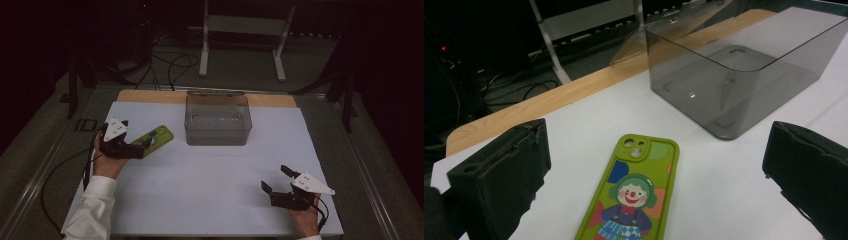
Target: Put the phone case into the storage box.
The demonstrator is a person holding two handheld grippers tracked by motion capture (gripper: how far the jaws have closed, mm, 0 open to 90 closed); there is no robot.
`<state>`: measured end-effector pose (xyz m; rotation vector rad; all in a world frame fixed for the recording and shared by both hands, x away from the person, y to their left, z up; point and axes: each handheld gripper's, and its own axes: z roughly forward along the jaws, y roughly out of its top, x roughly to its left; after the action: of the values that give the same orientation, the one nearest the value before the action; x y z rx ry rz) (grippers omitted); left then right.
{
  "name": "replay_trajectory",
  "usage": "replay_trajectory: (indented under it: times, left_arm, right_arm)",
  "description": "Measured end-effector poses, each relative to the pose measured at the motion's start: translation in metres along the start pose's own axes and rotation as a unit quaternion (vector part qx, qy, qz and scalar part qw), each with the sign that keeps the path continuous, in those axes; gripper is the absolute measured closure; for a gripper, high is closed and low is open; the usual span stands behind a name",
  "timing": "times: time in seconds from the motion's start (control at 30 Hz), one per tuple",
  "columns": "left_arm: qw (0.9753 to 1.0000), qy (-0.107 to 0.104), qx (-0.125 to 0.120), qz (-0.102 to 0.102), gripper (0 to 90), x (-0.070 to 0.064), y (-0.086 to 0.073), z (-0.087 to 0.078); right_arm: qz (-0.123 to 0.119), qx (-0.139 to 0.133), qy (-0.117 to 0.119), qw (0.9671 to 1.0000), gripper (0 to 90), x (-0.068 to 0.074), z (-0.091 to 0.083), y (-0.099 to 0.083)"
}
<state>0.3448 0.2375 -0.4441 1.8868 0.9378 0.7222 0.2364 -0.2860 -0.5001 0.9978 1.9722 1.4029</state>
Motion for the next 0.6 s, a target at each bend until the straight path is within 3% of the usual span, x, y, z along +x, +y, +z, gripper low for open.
replay_trajectory:
  times: [0.6]
  left_arm:
    - [0.9993,0.001,0.026,0.026,0.0,0.010,0.010,0.017]
  right_arm:
    - [-0.002,0.003,0.000,1.0000,8.6,0.000,0.000,0.000]
